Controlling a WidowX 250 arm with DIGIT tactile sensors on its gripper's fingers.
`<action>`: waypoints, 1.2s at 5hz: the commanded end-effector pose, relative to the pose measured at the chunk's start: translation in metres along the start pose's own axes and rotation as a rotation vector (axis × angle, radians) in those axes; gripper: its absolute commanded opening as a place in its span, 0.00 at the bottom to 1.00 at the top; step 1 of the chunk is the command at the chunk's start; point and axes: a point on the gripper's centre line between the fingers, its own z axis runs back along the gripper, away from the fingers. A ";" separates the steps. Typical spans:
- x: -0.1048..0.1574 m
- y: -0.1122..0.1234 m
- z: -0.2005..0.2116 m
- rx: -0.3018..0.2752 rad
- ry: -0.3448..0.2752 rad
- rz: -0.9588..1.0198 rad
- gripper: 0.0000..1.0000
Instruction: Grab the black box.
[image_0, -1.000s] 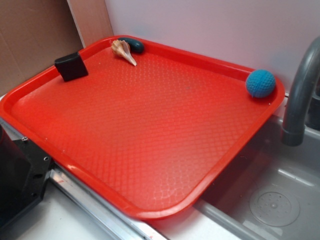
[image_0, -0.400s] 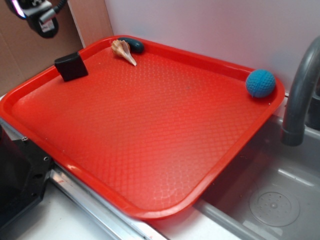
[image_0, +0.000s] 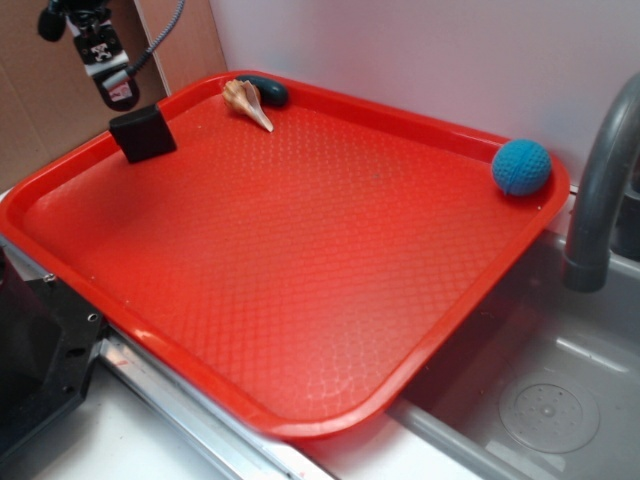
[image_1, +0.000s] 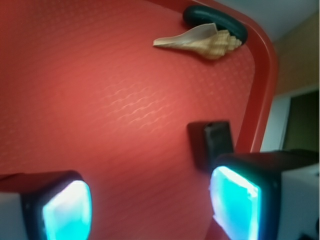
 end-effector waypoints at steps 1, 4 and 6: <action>0.023 0.036 -0.002 0.015 0.017 -0.035 1.00; 0.027 0.055 -0.044 0.043 0.131 -0.028 1.00; 0.031 0.059 -0.067 0.100 0.147 -0.025 1.00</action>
